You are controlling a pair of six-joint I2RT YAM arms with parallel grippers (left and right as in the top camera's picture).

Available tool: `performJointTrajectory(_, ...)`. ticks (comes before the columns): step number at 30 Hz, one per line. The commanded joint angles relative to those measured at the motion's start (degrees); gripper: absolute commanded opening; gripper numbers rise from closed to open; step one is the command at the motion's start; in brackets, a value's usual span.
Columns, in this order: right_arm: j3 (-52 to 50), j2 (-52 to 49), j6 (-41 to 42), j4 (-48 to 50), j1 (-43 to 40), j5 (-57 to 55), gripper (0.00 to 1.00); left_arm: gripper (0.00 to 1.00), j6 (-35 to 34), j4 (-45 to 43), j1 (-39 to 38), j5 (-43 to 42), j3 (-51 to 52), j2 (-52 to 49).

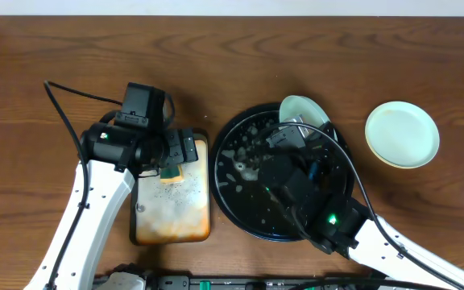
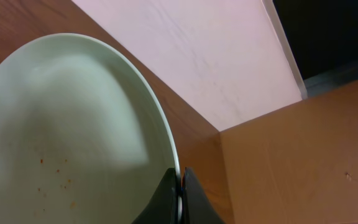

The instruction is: Clean dirty plates on tray and stack at the side

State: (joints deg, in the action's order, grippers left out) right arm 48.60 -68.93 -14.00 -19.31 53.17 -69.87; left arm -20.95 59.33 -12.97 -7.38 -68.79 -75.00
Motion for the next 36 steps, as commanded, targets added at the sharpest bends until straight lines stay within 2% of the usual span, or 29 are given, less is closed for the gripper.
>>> performJointTrajectory(1, 0.5, 0.7, -0.2, 0.3, 0.9, -2.0, 0.01, 0.97, 0.1, 0.1, -0.1, -0.1, 0.1, -0.2)
performJointTrajectory(5, 0.5, 0.7, 0.8, 0.2, 0.9, -1.1, 0.01, 0.97, 0.1, 0.1, -0.1, -0.1, 0.1, -0.2)
performJointTrajectory(8, 0.5, 0.7, 4.9, -1.3, 0.9, 2.9, 0.01, 0.97, 0.1, 0.1, -0.1, -0.1, 0.1, -0.2)
performJointTrajectory(12, 0.5, 0.6, 19.6, -8.8, 0.3, 15.2, 0.01, 0.97, 0.1, 0.1, -0.1, -0.1, 0.1, -0.2)
performJointTrajectory(15, 0.5, 0.0, 28.3, -13.0, -1.8, 20.3, 0.01, 0.97, 0.1, 0.1, -0.1, -0.1, 0.1, -0.2)
performJointTrajectory(20, 0.5, -0.5, 30.6, -13.7, -6.9, 31.2, 0.01, 0.97, 0.1, 0.1, -0.1, -0.1, 0.1, -0.2)
performJointTrajectory(23, 0.4, -1.6, 34.8, -14.9, -11.2, 38.8, 0.01, 0.97, 0.1, 0.1, -0.1, -0.1, 0.1, -0.2)
performJointTrajectory(26, 0.4, -3.3, 38.7, -16.6, -15.0, 41.9, 0.01, 0.97, 0.1, 0.1, -0.1, -0.1, 0.1, -0.2)
performJointTrajectory(31, 0.4, -7.2, 38.9, -16.7, -19.1, 46.9, 0.01, 0.97, 0.1, 0.1, -0.1, -0.1, 0.1, -0.2)
performJointTrajectory(36, 0.4, -10.4, 38.8, -16.7, -19.8, 49.5, 0.01, 0.97, 0.1, 0.1, -0.1, -0.1, 0.1, -0.2)
